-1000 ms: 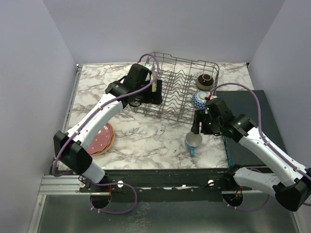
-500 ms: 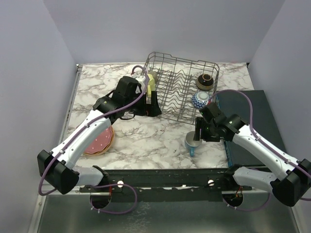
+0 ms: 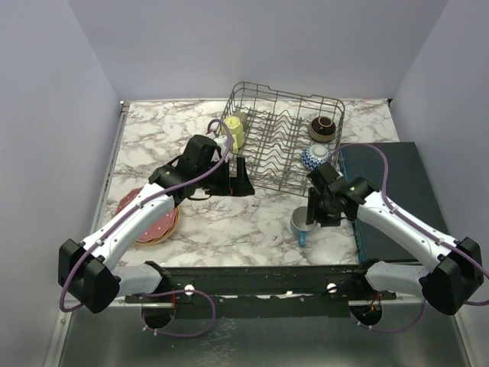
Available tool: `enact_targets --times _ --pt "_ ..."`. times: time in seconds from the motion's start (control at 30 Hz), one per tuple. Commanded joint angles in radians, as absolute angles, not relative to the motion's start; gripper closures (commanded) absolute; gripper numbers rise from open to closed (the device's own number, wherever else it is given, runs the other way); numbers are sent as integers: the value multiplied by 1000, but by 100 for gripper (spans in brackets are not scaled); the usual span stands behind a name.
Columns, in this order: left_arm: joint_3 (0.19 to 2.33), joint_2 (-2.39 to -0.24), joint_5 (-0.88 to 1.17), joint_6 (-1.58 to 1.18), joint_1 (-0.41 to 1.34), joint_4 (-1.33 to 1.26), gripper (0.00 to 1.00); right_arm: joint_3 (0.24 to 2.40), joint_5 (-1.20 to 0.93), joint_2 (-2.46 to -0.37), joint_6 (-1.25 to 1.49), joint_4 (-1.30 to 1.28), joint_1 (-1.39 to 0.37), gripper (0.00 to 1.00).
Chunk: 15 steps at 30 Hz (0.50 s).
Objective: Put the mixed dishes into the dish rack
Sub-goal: Pick up the cup at the center of the board.
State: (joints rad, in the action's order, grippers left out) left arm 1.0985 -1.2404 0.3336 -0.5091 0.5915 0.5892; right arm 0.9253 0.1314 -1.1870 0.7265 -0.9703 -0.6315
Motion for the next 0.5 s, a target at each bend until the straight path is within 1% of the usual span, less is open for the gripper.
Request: enact_targets --times 0.0,0.2,0.47 --pt "1066 -1197 360 -565 594 523 1 903 161 -1194 764 -978 -636 49" --pt "1035 -1187 375 -579 588 504 1 893 158 -1211 779 -965 -637 61" --pt "1008 -1181 392 -598 581 490 1 899 160 -1211 792 -970 -637 86"
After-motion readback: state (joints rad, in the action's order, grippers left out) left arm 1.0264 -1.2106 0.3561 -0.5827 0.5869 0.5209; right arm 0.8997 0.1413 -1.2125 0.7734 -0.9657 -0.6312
